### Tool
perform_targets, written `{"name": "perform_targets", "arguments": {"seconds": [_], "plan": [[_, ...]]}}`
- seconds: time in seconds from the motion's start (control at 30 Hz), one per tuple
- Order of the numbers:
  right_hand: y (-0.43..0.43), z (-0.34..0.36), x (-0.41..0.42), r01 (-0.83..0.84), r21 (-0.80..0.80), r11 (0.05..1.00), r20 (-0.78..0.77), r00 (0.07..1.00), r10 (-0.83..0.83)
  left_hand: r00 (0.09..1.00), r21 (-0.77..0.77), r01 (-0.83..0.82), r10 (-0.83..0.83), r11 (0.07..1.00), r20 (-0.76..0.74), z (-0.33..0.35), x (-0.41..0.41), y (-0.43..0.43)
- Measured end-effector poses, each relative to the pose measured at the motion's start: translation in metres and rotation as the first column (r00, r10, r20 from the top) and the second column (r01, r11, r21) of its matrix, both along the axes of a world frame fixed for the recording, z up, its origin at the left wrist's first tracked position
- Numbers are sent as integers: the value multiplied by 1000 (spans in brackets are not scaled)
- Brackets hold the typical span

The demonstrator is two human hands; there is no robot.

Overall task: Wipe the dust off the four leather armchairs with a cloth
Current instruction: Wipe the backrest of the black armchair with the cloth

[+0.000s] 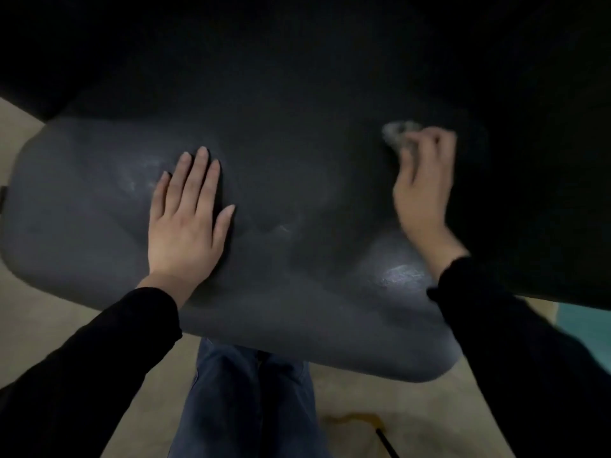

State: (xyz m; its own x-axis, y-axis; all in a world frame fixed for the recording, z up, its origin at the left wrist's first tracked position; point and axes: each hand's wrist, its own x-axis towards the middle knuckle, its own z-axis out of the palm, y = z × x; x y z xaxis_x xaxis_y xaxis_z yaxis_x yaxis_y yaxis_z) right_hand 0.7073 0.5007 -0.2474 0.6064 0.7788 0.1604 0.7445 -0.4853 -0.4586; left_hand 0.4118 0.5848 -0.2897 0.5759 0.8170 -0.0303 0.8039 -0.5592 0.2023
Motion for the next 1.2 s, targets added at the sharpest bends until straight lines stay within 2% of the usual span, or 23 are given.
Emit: {"name": "perform_targets", "arguments": {"seconds": [0.07, 0.13, 0.17, 0.23, 0.37, 0.43, 0.5, 0.57, 0.6, 0.73, 0.83, 0.87, 0.93, 1.0, 1.07, 1.13, 1.2], "plan": [[25, -6, 20, 90, -54, 994, 9, 996, -90, 1000, 1, 4, -4, 1000, 4, 0, -1, 0], [39, -12, 9, 105, -66, 992, 57, 993, -102, 1000, 0, 5, -5, 1000, 13, -1, -2, 1], [41, -14, -7, 48, -52, 997, 83, 996, -43, 1000, -4, 5, -5, 1000, 15, -1, -2, 1], [30, -17, -49, -169, -35, 985, 95, 981, 171, 1000, -13, 6, -6, 1000, 13, -1, -1, 1], [-45, -24, -133, -545, -182, 818, 11, 831, 556, 1000, -20, 11, -12, 1000, -1, 0, -2, 2], [-73, -20, -144, -643, -196, 741, -73, 763, 643, 1000, -30, 16, -16, 999, 3, 1, -2, 3], [-76, -12, -138, -682, -169, 712, -134, 731, 669, 1000, -32, 15, -15, 999, 1, 2, -2, 3], [-61, -1, -123, -673, -132, 728, -125, 740, 661, 1000, -41, 13, -13, 999, -7, 4, -2, 3], [-48, 4, -110, -637, -94, 765, -100, 771, 629, 1000, -46, 12, -12, 999, -7, 4, -2, 3], [25, 10, -34, -356, -17, 934, 10, 934, 356, 1000, -55, -20, 20, 998, 14, 8, -4, 0], [77, 5, 7, -184, -42, 982, 23, 983, 185, 994, -59, -110, 112, 992, 18, 12, -11, -13], [91, 1, 9, -182, -54, 982, 23, 983, 184, 989, -59, -146, 147, 988, 17, 14, -16, -19], [113, -8, -10, -283, -67, 957, 32, 958, 285, 977, -61, -215, 215, 975, 2, 15, -25, -33], [121, -16, -51, -449, -47, 892, 67, 890, 452, 958, -60, -287, 287, 956, -19, 15, -35, -48], [104, -21, -95, -617, -40, 786, 100, 780, 617, 928, -62, -372, 371, 926, -23, 14, -44, -65], [64, -23, -128, -788, -60, 613, 95, 607, 789, 890, -68, -455, 455, 888, -18, 13, -49, -84], [13, -23, -134, -918, -96, 384, 91, 376, 922, 860, -66, -510, 510, 858, -16, 12, -51, -99]]}}
